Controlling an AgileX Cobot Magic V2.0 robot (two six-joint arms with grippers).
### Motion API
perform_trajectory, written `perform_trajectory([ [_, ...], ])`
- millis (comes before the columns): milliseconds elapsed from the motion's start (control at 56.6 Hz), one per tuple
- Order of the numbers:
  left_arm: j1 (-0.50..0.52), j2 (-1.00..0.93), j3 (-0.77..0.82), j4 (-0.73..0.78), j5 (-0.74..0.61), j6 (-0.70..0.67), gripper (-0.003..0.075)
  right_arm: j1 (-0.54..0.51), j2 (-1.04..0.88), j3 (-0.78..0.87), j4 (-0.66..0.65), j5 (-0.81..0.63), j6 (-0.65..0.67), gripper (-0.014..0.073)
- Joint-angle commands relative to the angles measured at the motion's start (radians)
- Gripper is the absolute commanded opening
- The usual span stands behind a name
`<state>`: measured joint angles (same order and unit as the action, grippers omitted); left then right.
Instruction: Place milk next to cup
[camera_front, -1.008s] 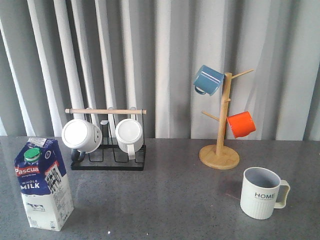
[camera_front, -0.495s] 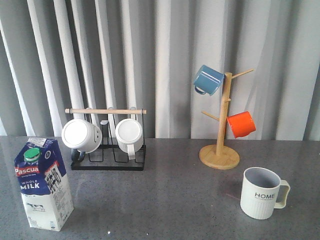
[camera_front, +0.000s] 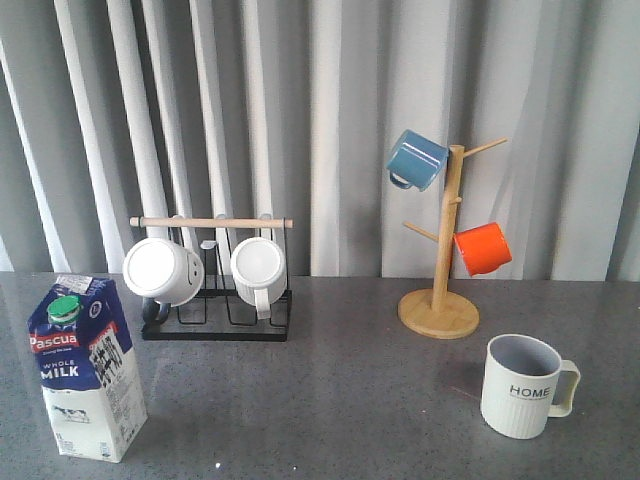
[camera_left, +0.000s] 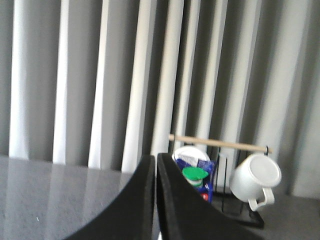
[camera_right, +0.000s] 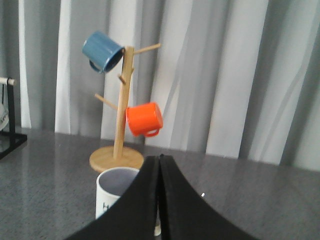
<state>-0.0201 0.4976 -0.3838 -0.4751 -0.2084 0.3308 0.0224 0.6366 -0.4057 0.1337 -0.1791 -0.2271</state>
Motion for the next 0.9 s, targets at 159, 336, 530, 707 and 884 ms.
perform_trajectory([
  [159,-0.002,0.290,-0.221,-0.061,0.126,0.022,-0.0006,-0.004,0.175,-0.109,0.138,-0.077,0.033,-0.0008],
  [336,-0.002,0.370,-0.230,-0.062,0.108,0.022,0.0004,-0.004,0.198,-0.109,0.144,-0.060,-0.033,0.0010],
  [530,-0.002,0.389,-0.247,-0.055,0.108,0.026,0.0148,-0.004,0.199,-0.126,0.144,-0.013,-0.075,0.0209],
  [707,-0.002,0.389,-0.343,-0.055,0.160,0.026,0.0442,-0.004,0.226,-0.131,0.152,-0.014,-0.073,0.0566],
  [884,-0.002,0.386,-0.357,-0.056,0.136,0.024,0.0624,-0.004,0.233,-0.131,0.152,-0.029,-0.071,0.0689],
])
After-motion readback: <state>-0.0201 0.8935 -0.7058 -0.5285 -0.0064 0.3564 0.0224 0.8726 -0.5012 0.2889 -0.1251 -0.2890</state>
